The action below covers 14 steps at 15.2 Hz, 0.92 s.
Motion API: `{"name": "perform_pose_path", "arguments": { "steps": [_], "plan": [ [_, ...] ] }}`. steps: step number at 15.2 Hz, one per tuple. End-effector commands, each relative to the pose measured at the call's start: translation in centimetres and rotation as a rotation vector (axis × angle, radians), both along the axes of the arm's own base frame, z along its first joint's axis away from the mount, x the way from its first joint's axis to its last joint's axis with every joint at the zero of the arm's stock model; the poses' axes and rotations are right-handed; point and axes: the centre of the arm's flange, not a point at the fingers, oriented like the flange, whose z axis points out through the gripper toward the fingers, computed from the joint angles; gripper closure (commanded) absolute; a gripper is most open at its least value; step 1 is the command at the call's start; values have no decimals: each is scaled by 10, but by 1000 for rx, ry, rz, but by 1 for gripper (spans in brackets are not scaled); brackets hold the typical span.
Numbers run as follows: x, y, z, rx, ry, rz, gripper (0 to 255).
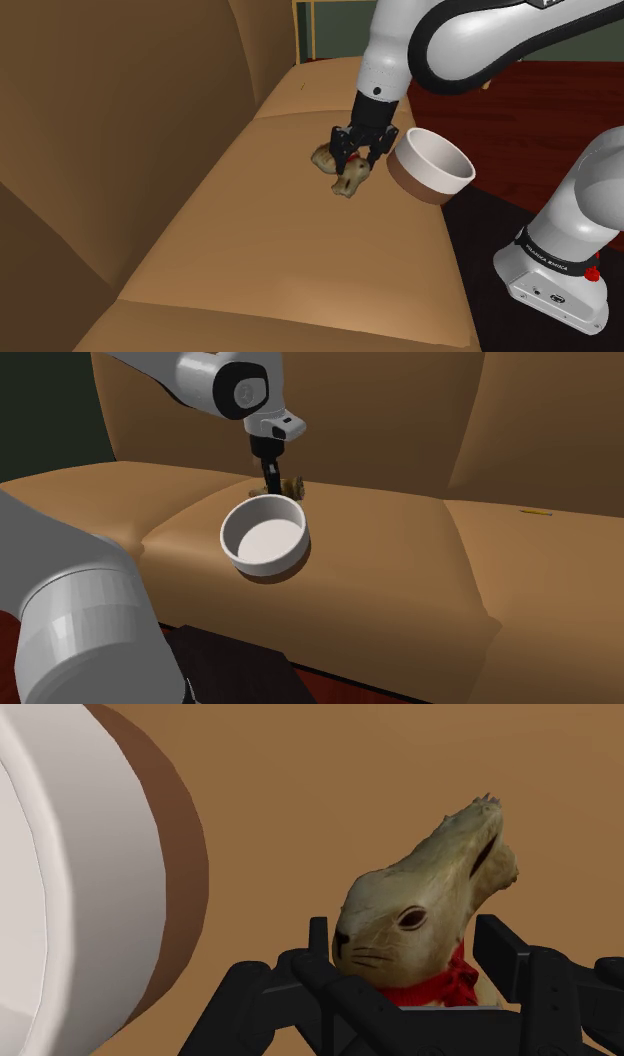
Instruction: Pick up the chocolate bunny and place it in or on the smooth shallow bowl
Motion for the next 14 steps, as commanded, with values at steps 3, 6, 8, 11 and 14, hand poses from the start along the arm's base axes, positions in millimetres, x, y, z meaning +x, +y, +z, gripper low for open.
{"name": "perform_pose_path", "arguments": {
  "steps": [3, 6, 8, 11, 14],
  "plan": [
    [-1, 0, 22, 0, 0, 0, 255],
    [-1, 0, 38, 0, 0, 0, 255],
    [-1, 0, 48, 0, 0, 0, 255],
    [-1, 0, 64, 0, 0, 0, 255],
    [-1, 0, 80, 0, 0, 0, 255]
  ]
}}
